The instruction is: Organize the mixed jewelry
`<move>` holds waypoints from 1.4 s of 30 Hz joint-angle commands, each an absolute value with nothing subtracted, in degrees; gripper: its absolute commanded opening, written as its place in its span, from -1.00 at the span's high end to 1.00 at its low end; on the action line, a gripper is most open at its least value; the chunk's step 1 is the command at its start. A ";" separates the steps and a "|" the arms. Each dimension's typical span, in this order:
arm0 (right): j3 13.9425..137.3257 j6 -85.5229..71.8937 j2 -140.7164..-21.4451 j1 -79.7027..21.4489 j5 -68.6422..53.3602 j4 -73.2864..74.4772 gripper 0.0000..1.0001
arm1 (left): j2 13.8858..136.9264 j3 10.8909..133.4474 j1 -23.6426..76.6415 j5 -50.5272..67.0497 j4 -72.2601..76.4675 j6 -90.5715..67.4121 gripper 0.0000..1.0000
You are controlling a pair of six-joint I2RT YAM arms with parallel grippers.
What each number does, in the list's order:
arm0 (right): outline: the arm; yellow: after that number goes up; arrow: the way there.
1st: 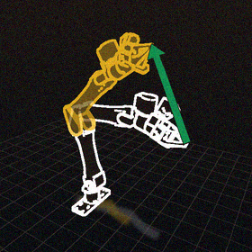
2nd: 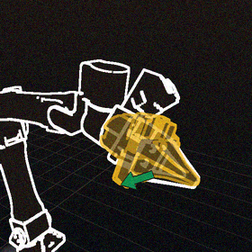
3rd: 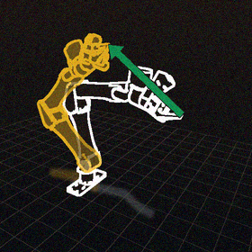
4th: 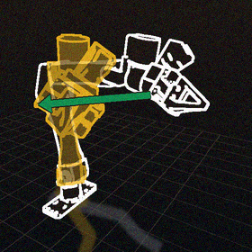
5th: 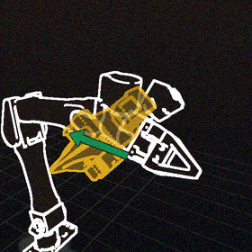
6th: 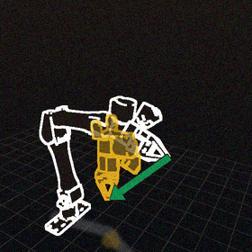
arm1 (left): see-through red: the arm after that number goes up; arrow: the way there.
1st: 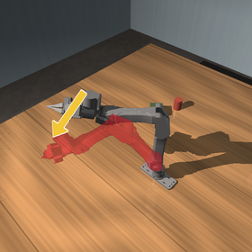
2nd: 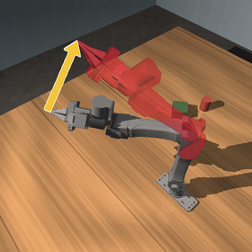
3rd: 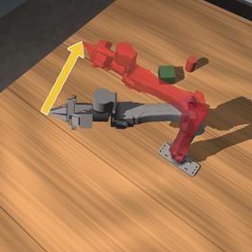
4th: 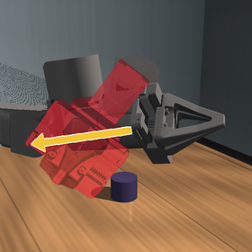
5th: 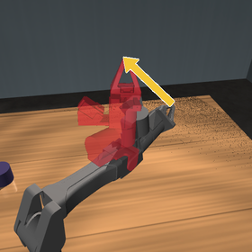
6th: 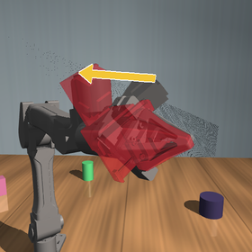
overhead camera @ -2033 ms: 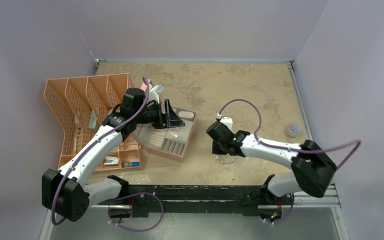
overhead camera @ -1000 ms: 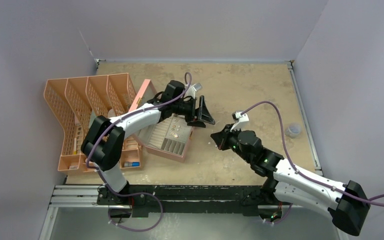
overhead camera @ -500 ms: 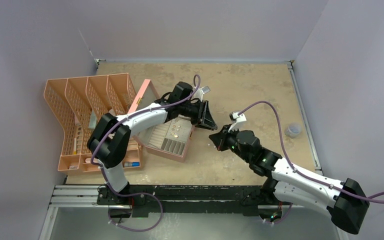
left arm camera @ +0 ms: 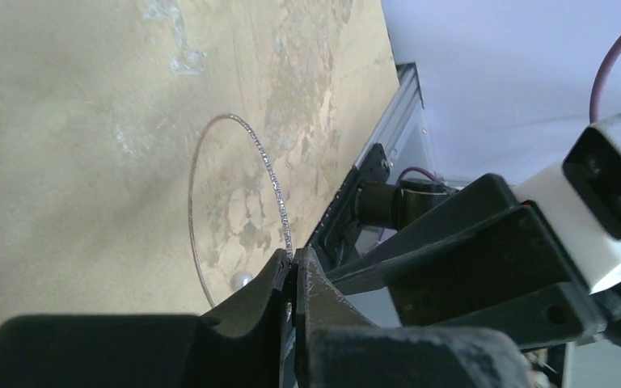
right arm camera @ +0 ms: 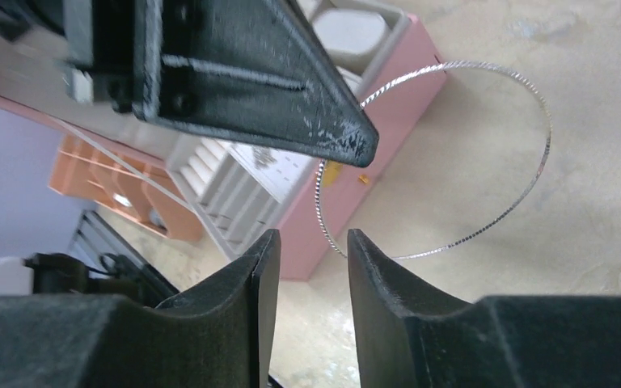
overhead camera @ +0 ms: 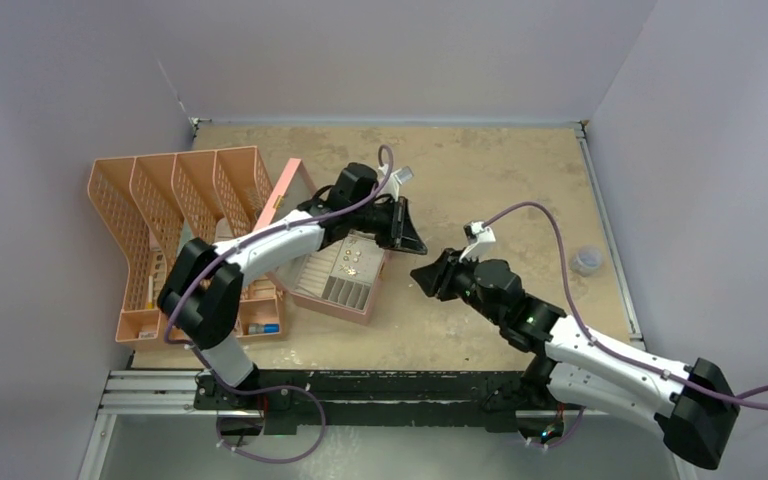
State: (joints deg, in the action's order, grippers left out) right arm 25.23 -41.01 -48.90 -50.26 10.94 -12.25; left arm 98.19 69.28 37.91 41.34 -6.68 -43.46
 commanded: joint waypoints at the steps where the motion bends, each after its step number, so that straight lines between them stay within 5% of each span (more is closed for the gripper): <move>1: 30.84 -45.16 -45.08 -50.51 12.30 -13.97 0.19 | 89.21 66.44 37.90 32.23 -3.47 -39.52 1.00; 8: 35.72 -51.97 -44.67 -50.51 17.77 -14.22 0.06 | 78.32 60.23 37.93 19.49 -4.26 -36.19 1.00; 12: 47.22 -63.76 -54.08 -50.54 21.83 -5.94 0.04 | 69.74 53.89 37.88 12.27 -2.16 -35.00 1.00; 17: 59.04 -66.78 -66.09 -50.52 18.01 -5.45 0.02 | 60.97 48.10 37.92 5.90 0.92 -33.09 1.00; 27: 61.19 -73.22 -72.80 -50.53 10.60 -10.03 -0.08 | 52.21 44.75 37.90 1.07 -2.56 -30.85 1.00; 42: 63.72 -81.30 -79.17 -50.54 4.67 -11.05 0.25 | 48.66 42.29 37.89 1.89 -0.86 -29.70 1.00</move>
State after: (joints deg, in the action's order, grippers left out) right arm 60.86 -78.26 -79.07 -50.30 6.11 -8.36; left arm 50.02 42.39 37.91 2.46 -3.92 -30.83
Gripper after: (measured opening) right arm 0.397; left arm 0.012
